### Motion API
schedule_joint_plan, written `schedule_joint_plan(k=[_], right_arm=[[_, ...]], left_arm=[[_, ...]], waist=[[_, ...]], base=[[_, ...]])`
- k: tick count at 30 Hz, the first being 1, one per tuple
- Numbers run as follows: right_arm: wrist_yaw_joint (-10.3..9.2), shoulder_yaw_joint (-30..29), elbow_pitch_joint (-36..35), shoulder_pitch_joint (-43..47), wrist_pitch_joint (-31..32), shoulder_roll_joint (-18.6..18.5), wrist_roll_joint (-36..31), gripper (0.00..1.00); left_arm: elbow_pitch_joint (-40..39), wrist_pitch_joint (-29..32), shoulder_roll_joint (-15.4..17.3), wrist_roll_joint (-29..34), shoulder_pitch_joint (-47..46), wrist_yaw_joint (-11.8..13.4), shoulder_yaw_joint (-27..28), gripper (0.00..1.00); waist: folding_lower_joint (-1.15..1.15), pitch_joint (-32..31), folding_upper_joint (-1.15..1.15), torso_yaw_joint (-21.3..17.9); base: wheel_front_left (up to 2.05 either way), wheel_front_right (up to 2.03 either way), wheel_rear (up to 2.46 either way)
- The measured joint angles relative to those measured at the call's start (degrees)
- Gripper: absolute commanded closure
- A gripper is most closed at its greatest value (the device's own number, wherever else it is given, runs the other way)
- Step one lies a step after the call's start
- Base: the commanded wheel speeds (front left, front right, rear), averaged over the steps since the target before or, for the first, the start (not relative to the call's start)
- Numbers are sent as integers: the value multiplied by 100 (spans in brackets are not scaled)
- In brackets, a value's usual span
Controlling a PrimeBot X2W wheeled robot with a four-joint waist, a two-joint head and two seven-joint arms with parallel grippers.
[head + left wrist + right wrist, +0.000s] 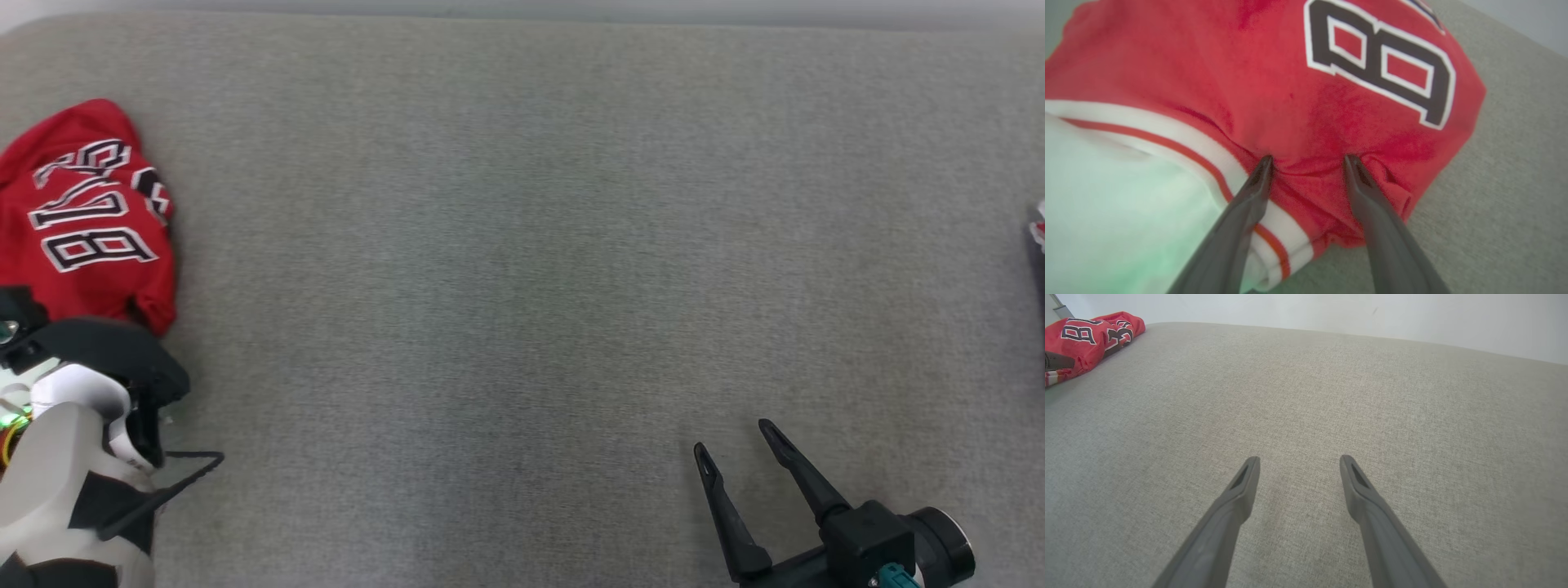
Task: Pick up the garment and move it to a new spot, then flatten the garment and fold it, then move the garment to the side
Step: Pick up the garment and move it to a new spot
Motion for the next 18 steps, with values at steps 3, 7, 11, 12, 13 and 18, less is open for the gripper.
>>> schedule_joint_plan(k=[3, 7, 11, 12, 13, 18], right_arm=[[0, 24, 86, -44, -33, 2, 13, 0], [0, 122, 246, -80, -91, 34, 66, 0], [0, 237, 532, -177, -208, 89, 178, 0], [0, 267, 611, -208, -256, 111, 216, 0], [0, 305, 712, -220, -298, 146, 258, 0], [0, 558, 1204, -218, -549, 327, 460, 0]], left_arm=[[78, -167, 113, 29, 0, -23, -45, 100], [131, -390, 222, 74, -8, -111, -69, 100], [124, -460, 399, 177, -16, -207, -213, 100], [93, -470, 477, 223, -23, -253, -272, 100], [42, -483, 557, 272, -35, -348, -337, 100], [-411, -532, 786, 423, -150, -632, -616, 100]], waist=[[-1, 62, -1, -159], [-1, -25, 0, -242], [-1, -246, 0, -268], [-1, -324, 0, -270], [-1, -409, 0, -271], [-1, -968, -1, -259]], base=[[0, 0, 0], [0, 0, 0], [0, 0, 0], [0, 0, 0], [0, 0, 0], [0, 0, 0]])
